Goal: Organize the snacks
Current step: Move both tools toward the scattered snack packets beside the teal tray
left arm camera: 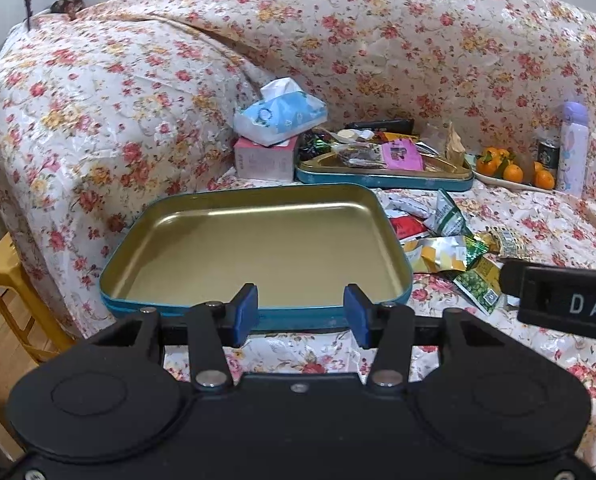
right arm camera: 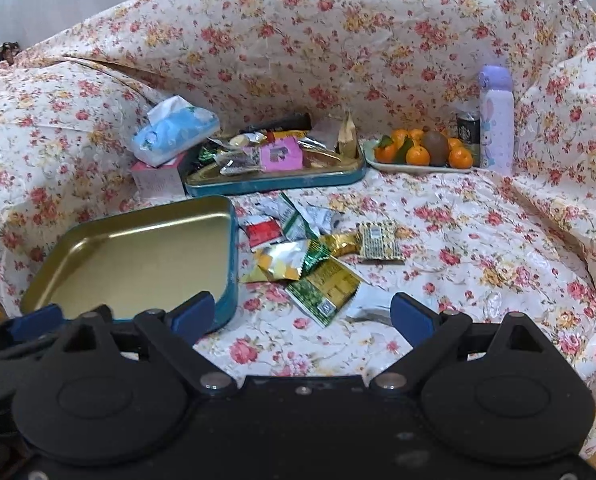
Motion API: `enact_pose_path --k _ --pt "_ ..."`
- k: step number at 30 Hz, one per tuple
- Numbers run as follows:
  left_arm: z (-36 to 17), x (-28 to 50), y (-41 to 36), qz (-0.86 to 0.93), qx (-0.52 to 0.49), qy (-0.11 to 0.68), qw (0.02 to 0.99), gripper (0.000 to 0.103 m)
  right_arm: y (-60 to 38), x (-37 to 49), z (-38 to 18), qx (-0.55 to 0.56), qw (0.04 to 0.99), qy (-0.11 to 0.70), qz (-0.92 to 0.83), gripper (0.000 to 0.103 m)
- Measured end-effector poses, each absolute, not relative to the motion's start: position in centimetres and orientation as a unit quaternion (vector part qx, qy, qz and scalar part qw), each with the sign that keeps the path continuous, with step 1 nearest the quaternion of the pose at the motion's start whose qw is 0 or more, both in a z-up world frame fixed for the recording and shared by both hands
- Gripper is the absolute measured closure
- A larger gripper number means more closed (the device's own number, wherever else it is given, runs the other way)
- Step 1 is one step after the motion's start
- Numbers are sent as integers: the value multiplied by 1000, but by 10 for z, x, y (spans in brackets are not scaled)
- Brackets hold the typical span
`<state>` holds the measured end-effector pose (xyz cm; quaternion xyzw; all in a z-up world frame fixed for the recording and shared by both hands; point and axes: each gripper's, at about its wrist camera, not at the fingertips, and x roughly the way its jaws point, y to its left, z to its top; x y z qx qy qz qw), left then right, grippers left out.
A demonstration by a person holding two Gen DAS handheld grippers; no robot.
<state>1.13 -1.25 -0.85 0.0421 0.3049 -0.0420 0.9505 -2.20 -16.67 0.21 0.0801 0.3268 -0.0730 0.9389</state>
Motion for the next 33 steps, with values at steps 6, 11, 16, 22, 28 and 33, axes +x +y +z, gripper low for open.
enact_pose_path --k 6,11,16,22,28,33 --pt "-1 7 -23 -61 53 292 953 47 -164 -23 8 78 943 316 -77 3" --pt "5 6 -28 -71 58 282 955 47 -170 -22 13 92 942 308 -92 3" --pt "9 4 -31 -73 59 273 957 47 -178 -23 18 111 942 298 -107 3" --pt "9 3 -31 -71 61 271 958 47 -180 -23 20 114 942 295 -111 2" --pt "8 4 -25 -63 56 275 958 47 -174 -22 18 107 944 294 -107 2" --pt "10 5 -19 -54 48 275 959 47 -170 -21 15 105 945 293 -99 2"
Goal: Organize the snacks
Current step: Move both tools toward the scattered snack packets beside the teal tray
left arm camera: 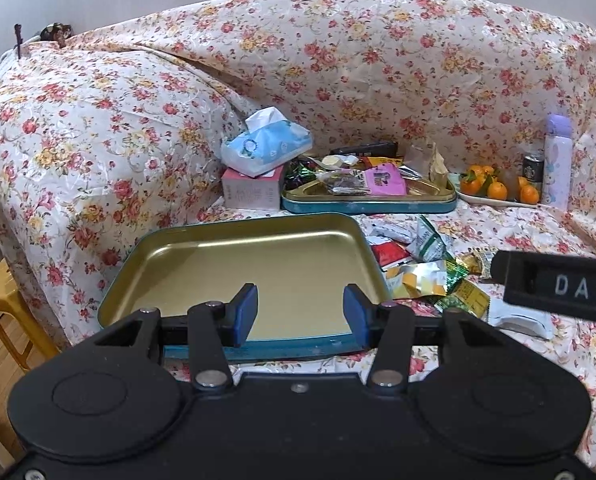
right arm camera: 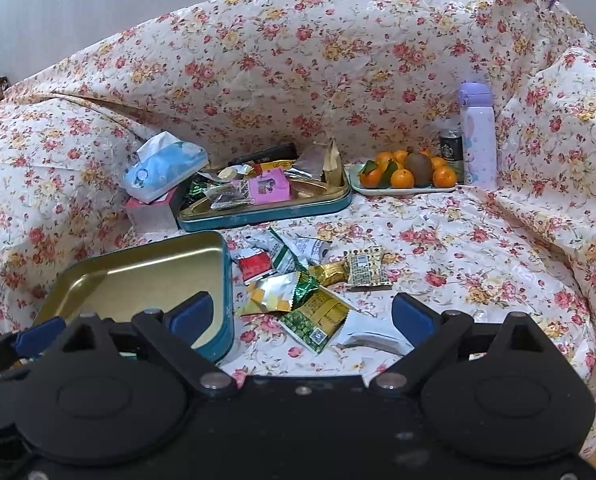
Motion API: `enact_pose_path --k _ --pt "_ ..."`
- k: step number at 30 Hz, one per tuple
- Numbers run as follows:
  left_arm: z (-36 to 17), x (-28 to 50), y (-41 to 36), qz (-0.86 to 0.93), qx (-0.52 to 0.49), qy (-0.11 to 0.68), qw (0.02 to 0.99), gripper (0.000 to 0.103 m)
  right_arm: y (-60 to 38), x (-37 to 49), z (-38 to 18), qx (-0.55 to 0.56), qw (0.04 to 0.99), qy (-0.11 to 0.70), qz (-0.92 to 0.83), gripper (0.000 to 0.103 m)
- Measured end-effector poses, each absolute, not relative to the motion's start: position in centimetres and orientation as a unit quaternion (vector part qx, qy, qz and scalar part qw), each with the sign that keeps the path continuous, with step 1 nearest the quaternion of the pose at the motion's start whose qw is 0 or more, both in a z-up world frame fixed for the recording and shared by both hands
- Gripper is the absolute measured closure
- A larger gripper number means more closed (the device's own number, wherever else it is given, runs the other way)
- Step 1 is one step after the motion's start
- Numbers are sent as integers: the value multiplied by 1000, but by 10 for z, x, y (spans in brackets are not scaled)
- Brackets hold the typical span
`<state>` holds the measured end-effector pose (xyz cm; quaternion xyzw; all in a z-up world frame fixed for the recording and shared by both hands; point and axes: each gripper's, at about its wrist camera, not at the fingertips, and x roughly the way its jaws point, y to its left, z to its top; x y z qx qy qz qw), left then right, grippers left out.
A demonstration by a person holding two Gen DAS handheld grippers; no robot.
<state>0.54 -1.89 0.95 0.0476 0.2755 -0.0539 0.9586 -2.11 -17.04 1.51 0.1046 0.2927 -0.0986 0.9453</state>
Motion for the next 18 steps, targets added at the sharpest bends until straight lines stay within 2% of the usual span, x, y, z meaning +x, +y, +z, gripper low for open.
enact_pose_path --k 9,18 --pt "11 6 -18 -38 46 272 960 47 -171 -22 9 108 946 287 -108 0" --pt "6 9 -30 -48 56 286 955 47 -199 -13 -17 152 924 333 -112 0"
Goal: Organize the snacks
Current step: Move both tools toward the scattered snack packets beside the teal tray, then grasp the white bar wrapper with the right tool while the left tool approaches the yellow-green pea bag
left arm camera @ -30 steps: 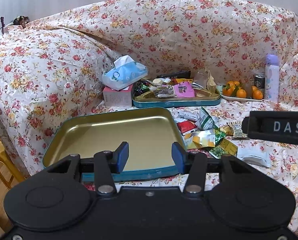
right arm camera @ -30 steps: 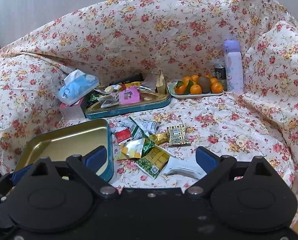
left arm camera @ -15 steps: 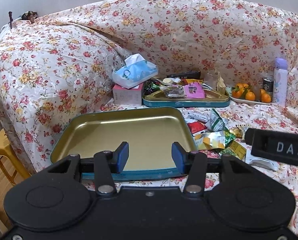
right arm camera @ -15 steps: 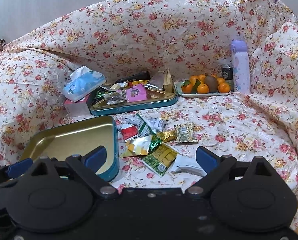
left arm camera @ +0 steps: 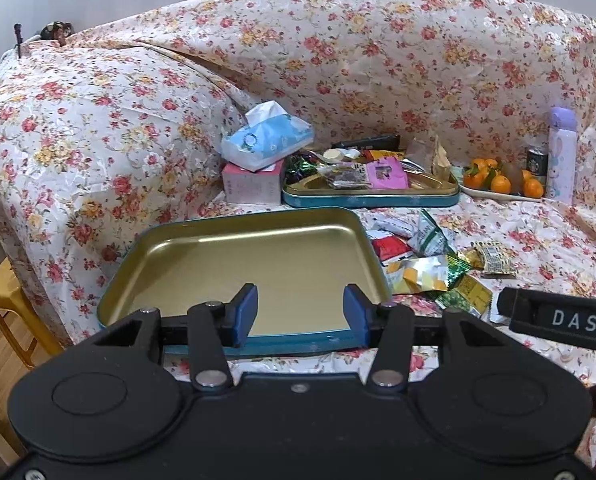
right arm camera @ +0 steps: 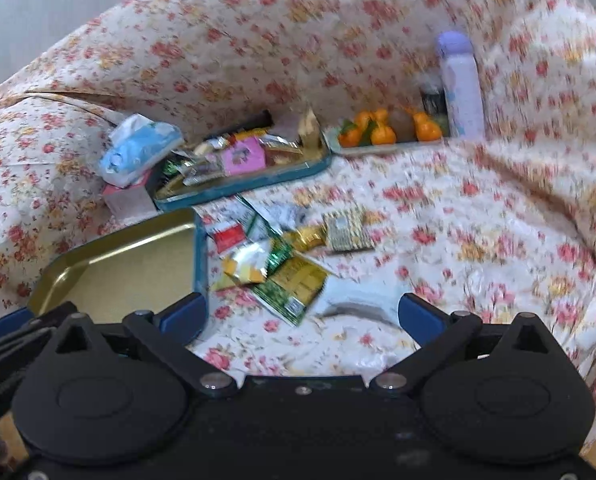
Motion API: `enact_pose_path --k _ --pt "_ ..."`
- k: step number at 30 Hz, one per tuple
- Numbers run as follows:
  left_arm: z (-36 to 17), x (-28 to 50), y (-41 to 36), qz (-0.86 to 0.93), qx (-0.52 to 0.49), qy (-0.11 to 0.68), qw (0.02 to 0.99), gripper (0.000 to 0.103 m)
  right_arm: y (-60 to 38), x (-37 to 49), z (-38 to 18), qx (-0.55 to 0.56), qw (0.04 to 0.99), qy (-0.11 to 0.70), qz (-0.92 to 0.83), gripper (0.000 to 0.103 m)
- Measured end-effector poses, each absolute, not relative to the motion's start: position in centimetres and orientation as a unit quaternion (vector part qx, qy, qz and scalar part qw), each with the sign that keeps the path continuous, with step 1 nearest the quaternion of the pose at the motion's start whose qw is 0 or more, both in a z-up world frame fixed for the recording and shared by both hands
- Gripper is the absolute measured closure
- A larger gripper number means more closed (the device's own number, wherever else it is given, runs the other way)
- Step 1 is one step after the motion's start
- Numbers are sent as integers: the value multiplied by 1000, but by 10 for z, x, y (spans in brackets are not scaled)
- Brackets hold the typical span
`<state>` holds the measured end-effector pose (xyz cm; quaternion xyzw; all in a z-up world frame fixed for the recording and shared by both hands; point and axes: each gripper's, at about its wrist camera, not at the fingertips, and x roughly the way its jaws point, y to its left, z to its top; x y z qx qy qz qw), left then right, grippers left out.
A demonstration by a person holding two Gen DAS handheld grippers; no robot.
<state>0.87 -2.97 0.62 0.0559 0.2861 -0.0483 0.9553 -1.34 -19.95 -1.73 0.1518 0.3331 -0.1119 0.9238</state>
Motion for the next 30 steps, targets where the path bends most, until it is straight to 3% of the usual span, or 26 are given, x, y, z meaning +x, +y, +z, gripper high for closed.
enact_pose_path --k 10,22,30 --pt "-5 20 -65 -97 71 329 937 47 -236 6 -49 79 913 383 -115 0" --pt "-36 52 -101 -143 79 458 874 47 -254 32 -61 -7 906 417 -78 0" --pt "-46 59 -111 -143 89 488 857 47 -259 55 -76 -43 902 424 -72 0"
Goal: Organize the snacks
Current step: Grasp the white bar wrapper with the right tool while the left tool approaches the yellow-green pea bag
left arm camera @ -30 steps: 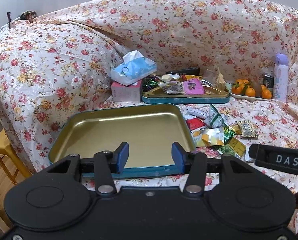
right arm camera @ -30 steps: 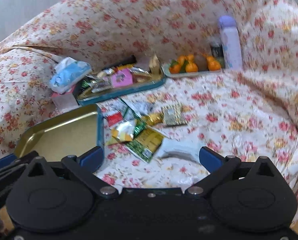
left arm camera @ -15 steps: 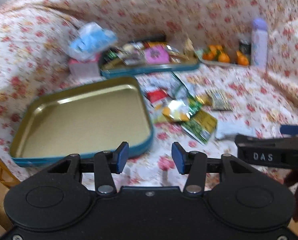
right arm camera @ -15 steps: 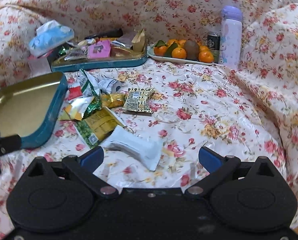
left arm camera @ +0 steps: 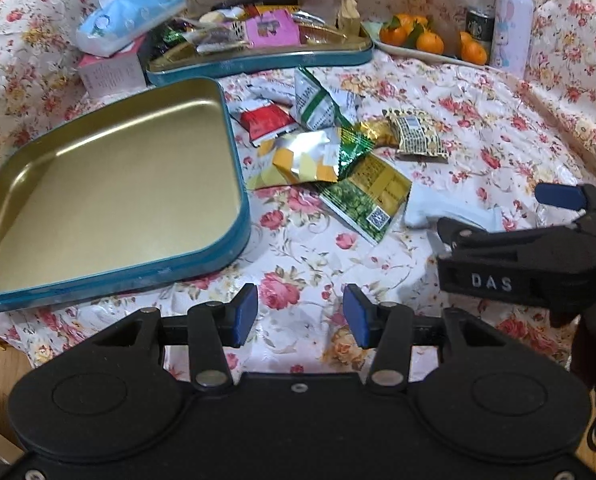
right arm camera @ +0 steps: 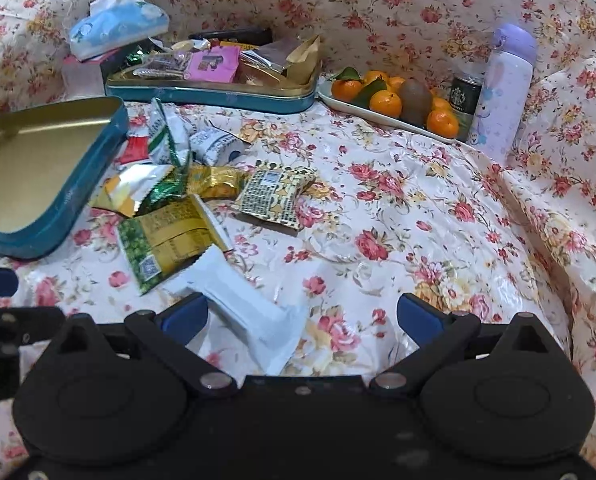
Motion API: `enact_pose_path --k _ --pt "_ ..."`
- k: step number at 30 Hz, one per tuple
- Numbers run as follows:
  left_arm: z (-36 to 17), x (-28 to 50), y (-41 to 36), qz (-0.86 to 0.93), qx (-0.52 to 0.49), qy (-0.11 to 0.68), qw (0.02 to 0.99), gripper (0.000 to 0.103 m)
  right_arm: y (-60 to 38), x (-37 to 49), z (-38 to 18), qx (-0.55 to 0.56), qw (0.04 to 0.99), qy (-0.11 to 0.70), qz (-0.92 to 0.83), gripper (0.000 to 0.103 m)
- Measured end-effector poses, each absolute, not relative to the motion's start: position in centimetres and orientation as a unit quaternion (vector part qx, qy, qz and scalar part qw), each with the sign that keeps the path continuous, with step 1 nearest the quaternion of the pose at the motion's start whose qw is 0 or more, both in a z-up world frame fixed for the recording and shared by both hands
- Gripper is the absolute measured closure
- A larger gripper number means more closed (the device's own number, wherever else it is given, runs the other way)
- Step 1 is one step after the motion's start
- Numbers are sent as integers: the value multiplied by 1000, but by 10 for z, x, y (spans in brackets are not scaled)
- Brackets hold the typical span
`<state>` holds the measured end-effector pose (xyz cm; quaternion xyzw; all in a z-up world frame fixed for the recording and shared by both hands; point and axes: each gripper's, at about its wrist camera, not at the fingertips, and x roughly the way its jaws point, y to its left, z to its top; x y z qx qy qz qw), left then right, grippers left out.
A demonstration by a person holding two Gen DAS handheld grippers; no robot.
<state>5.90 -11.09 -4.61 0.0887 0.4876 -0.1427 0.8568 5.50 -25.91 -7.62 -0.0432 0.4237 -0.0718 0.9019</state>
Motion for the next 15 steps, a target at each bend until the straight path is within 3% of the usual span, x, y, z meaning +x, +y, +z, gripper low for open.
enact_pose_path --k 15 --pt "-58 72 -115 -139 80 507 847 47 -286 86 -96 4 899 434 -54 0"
